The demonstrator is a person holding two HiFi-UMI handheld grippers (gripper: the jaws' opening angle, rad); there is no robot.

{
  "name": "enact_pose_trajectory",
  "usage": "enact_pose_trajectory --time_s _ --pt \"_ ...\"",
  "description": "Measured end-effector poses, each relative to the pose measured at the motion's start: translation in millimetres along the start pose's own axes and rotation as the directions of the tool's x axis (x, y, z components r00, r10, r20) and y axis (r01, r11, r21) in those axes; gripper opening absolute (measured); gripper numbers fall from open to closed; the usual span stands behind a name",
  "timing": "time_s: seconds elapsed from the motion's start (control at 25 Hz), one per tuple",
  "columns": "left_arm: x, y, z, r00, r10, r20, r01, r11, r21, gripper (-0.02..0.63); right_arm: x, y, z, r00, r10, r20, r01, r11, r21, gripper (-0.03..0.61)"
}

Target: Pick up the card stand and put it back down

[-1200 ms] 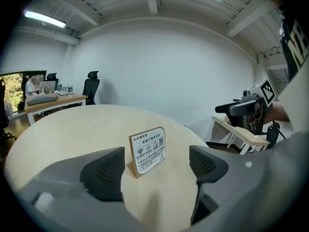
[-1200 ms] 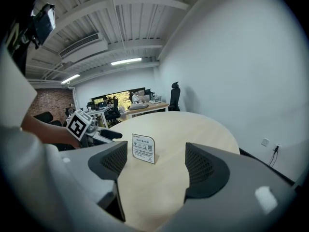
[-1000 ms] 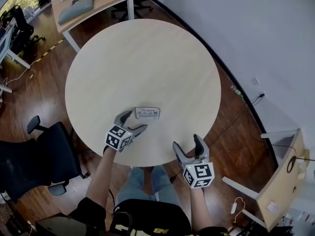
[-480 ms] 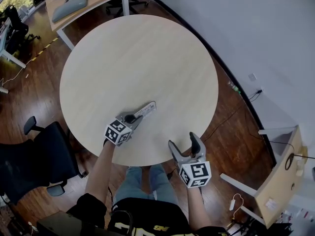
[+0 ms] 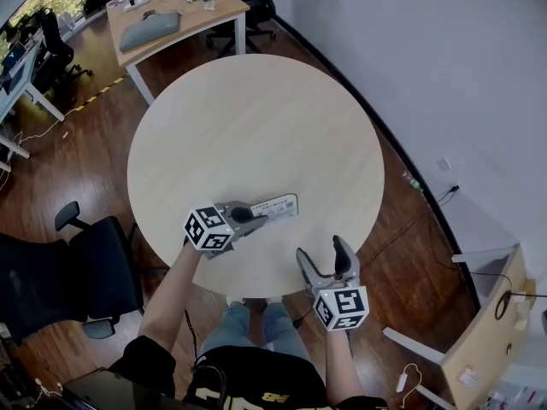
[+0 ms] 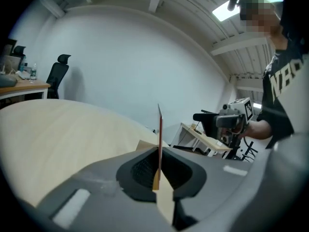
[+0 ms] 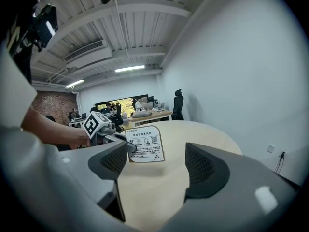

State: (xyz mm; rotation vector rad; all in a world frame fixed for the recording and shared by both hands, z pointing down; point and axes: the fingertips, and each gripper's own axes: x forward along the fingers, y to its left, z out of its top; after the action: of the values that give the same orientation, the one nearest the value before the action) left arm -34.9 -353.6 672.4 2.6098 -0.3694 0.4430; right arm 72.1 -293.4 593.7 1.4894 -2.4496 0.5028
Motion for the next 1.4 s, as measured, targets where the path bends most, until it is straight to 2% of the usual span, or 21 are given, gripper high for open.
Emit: enact_pose_trajectory --time_s 0.2,0.4,0.48,0.68,0.8,0.92,1.16,1.28,1.4 --pt "-50 -31 60 0.998 -0.067 -0.002 0.067 0.996 0.054 0.017 -9 21 47 0.993 0.034 0.111 -0.032 0.999 -0.020 0.376" --pt "-106 -60 137 0.998 -0.065 0.023 0.061 0.988 0.144 0.017 -26 39 105 0.972 0.045 0.232 -0.037 0.999 -0.038 0.376" --pt "-123 -75 167 0.997 -0.068 0.025 0.062 0.980 0.187 0.017 -33 44 125 0.961 0.052 0.272 -0.039 0.998 -0.053 0.376" --pt "-144 -113 219 0.996 -0.079 -0.044 0.088 0.948 0.307 0.017 -47 56 167 0.929 0.080 0.362 -0.051 0.995 -0.088 0.376" --pt "-157 -132 231 0.995 -0.078 -0.066 0.097 0.929 0.357 0.017 -58 68 182 0.913 0.092 0.398 -0.049 0.992 -0.118 0.376" --pt "-164 -137 233 0.994 -0.062 -0.085 0.090 0.922 0.377 0.017 -67 70 193 0.900 0.091 0.427 -0.038 0.991 -0.130 0.376" --pt "-167 -139 231 0.995 -0.061 -0.075 0.084 0.925 0.370 0.017 -75 68 196 0.898 0.081 0.432 -0.024 0.990 -0.138 0.376" --pt "-166 -138 229 0.996 -0.029 -0.083 0.059 0.919 0.389 0.017 -79 68 194 0.897 0.076 0.435 -0.017 0.990 -0.138 0.376" --pt "-162 -137 230 0.997 -0.029 -0.071 0.054 0.928 0.369 0.017 -83 66 193 0.898 0.074 0.433 -0.015 0.990 -0.138 0.376"
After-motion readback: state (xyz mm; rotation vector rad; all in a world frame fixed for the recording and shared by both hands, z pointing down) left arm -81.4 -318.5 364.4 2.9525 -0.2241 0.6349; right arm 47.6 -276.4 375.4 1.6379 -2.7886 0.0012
